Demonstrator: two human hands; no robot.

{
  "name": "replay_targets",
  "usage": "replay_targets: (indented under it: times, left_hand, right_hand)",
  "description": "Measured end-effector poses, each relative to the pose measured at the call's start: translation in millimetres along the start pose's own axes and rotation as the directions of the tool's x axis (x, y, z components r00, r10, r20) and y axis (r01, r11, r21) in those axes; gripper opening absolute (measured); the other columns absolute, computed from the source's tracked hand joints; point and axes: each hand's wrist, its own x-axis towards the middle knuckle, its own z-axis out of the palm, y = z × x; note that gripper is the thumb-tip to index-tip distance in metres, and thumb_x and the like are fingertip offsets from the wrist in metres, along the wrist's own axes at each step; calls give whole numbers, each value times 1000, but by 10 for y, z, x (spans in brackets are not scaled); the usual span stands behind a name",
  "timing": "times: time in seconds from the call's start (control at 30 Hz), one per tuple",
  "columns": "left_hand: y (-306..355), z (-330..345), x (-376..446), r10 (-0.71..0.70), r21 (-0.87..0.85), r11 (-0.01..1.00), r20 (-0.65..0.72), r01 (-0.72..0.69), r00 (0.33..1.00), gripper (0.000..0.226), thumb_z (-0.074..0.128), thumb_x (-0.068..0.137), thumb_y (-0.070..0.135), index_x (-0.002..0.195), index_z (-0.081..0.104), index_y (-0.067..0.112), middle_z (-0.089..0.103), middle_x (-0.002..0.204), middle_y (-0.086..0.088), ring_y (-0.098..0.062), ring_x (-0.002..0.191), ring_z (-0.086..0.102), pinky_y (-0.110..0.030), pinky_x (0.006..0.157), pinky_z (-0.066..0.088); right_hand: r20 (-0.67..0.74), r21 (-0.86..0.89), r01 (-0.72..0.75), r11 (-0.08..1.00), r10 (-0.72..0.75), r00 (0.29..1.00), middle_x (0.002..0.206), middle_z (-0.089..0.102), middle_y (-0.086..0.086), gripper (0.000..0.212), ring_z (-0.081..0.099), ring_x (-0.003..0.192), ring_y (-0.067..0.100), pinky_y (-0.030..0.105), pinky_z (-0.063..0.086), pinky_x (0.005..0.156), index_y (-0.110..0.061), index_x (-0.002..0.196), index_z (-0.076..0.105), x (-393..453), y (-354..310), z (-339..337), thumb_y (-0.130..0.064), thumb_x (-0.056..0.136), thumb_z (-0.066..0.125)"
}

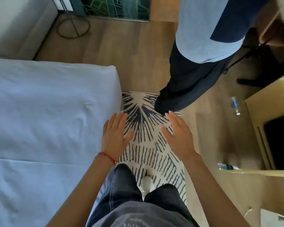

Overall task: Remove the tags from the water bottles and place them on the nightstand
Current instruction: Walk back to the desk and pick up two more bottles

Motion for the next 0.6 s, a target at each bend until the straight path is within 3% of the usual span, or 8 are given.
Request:
replay_targets:
  times: [0.2,0.4,0.6]
  left_hand:
    - [-273,-66,1074,-35,10,999,-23,36,999,68,22,86,51,137,36,8,36,146,-12,-29,138,25,-45,111,21]
    - [-686,-191,2357,-8,12,1000,-32,9,999,51,51,91,31,134,40,6,40,143,-15,-33,136,29,-49,109,26]
    - [-927,-406,3531,65,38,997,-14,-64,998,52,47,90,34,132,43,4,42,141,-16,-35,134,33,-50,107,28]
  right_hand:
    - [18,12,30,999,-30,999,146,40,3,46,34,135,17,30,27,108,-15,136,43,1094,-60,81,-33,94,48]
    - [25,-15,-1,1000,2,1000,148,37,3,49,30,137,17,30,23,110,-15,138,40,2346,-240,238,-36,94,47]
    - [25,-67,-37,997,39,999,150,34,-1,50,30,137,16,30,24,109,-17,140,39,3384,-376,227,-38,94,45]
